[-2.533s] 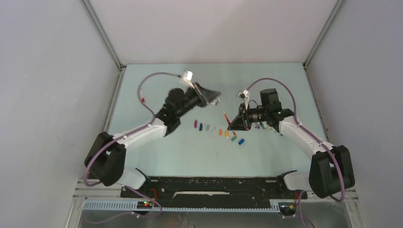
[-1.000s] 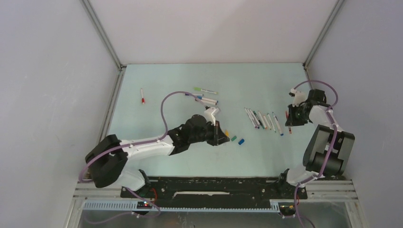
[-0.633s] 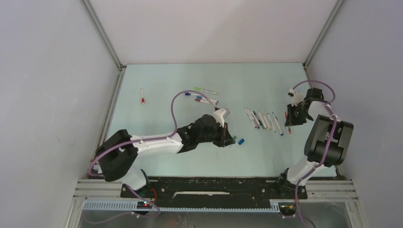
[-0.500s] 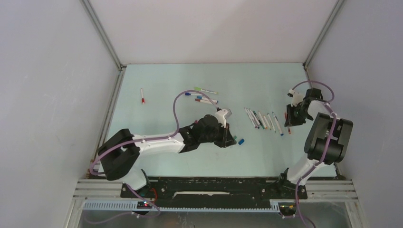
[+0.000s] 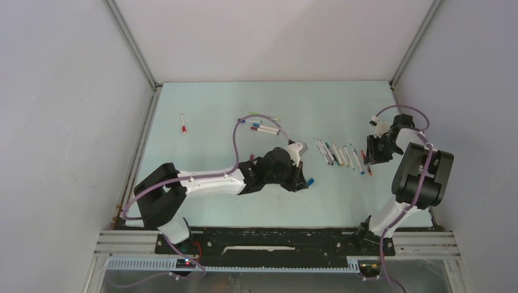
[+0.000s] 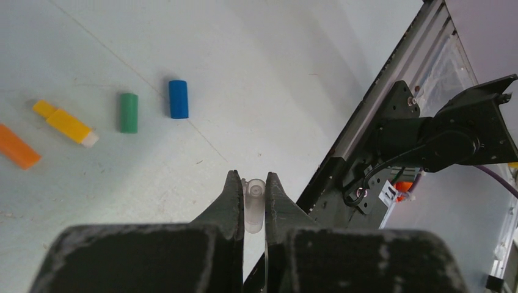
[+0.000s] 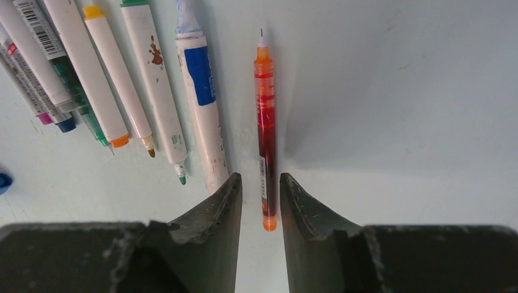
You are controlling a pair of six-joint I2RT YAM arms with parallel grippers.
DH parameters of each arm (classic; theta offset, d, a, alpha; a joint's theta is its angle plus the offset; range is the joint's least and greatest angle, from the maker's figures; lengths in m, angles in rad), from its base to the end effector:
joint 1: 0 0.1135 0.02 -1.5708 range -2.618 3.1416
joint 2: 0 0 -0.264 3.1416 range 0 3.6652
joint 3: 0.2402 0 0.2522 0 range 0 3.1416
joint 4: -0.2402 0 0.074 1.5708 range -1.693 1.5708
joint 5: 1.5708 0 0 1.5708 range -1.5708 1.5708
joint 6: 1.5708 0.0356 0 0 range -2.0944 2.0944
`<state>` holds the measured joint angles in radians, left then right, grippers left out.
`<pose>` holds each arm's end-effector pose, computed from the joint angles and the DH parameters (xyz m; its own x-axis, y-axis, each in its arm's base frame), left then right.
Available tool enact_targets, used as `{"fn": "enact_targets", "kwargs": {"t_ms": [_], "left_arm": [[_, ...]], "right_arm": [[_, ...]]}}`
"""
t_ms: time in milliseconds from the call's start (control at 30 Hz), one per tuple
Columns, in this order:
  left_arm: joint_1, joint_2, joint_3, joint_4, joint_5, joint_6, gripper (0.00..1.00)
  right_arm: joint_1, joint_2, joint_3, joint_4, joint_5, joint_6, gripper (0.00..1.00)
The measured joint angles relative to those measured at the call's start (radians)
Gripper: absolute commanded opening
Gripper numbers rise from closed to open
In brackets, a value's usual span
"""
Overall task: Open the pen caps
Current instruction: Place the pen at the center of the board, then place the pen cap at the center of the board.
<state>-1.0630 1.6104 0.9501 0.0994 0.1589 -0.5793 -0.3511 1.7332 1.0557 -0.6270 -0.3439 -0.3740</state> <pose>0.1668 -0.3113 0.2164 -0.7245 0.1903 -0.6625 0.6350 0.5583 -0.5340 0.3041 -0.0986 0.1635 -0.9311 -0.0252 -0.3638 -0.1071 0.9725 0.2066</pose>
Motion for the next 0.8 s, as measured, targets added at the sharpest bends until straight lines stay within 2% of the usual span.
{"fn": "enact_targets", "kwargs": {"t_ms": [367, 800], "left_arm": [[-0.060, 0.134, 0.213, -0.164, -0.071, 0.084, 0.03], [-0.092, 0.400, 0.559, -0.400, -0.178, 0.163, 0.06]], "right_arm": [[-0.043, -0.088, 0.000, -0.063, -0.127, -0.049, 0.35], [-0.059, -0.129, 0.000, -0.100, -0.219, -0.083, 0.36]]}}
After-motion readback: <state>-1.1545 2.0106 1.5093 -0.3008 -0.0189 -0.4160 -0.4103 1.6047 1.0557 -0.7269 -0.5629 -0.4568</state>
